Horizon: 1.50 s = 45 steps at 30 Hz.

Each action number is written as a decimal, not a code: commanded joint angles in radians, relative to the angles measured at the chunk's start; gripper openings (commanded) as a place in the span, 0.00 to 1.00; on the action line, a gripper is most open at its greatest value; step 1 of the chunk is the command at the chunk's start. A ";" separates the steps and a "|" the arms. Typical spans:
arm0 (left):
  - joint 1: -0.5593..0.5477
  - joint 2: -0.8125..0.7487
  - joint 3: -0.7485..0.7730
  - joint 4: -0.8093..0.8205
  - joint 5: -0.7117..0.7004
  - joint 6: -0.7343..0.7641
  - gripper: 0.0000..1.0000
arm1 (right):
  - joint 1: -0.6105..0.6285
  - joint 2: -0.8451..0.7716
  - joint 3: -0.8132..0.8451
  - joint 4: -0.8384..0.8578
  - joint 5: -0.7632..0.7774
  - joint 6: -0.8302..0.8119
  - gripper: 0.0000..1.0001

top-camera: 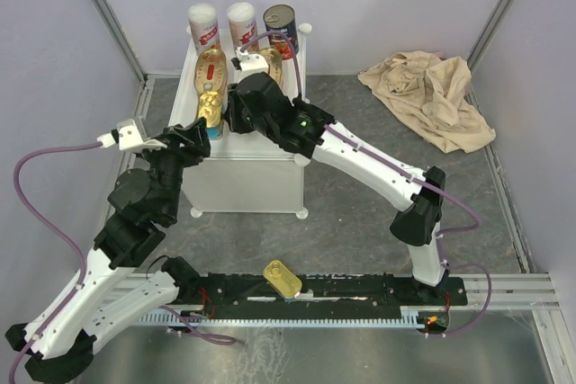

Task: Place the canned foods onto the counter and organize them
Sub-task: Adjust the canned food at the counter.

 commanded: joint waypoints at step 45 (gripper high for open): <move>-0.002 0.141 0.195 -0.042 0.128 0.101 0.69 | 0.143 -0.494 -0.479 0.009 0.179 -0.162 0.65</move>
